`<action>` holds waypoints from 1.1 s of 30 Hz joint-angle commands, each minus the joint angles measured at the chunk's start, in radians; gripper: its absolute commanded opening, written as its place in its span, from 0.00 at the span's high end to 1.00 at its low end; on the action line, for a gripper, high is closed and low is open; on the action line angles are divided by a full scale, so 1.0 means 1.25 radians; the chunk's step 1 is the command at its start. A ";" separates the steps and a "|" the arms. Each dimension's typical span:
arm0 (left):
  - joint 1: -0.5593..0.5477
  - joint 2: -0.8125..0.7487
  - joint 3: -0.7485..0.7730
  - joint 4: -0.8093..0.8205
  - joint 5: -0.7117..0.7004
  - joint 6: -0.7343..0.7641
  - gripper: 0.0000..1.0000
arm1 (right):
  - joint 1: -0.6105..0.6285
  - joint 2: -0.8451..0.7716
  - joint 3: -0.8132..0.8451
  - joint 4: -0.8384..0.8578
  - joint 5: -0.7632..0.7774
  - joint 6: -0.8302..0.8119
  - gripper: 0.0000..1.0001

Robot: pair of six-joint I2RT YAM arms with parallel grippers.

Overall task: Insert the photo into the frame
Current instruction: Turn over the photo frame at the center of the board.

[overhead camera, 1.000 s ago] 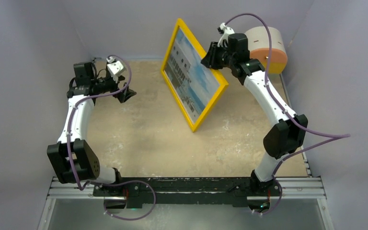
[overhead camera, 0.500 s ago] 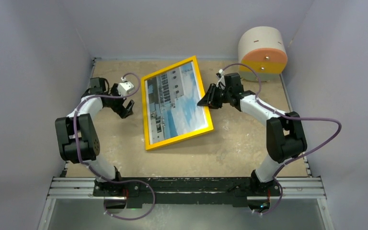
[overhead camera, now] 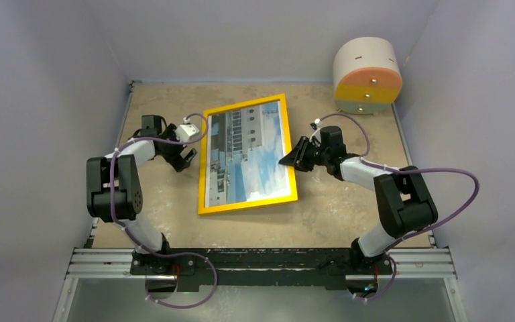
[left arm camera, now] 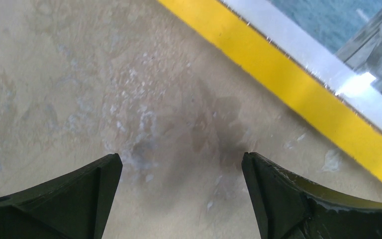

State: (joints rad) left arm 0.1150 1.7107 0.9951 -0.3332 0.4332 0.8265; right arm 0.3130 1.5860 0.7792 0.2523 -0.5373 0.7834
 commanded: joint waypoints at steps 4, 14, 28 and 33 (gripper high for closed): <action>-0.054 0.025 -0.029 0.086 -0.031 -0.047 0.00 | 0.001 0.008 -0.063 0.052 -0.016 -0.018 0.64; -0.076 0.036 -0.015 0.055 -0.004 -0.075 0.00 | 0.001 0.058 -0.084 0.049 0.000 -0.036 0.48; -0.081 0.004 0.046 -0.047 -0.009 -0.116 0.00 | 0.002 -0.033 -0.006 -0.192 0.192 -0.166 0.01; 0.010 -0.036 0.124 -0.041 0.032 -0.233 0.00 | 0.000 -0.153 0.013 -0.260 0.414 -0.192 0.01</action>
State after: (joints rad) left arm 0.0360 1.7351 1.0519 -0.3836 0.4255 0.6727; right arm 0.3195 1.5196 0.7452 0.0544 -0.3035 0.6163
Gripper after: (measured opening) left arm 0.996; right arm 0.987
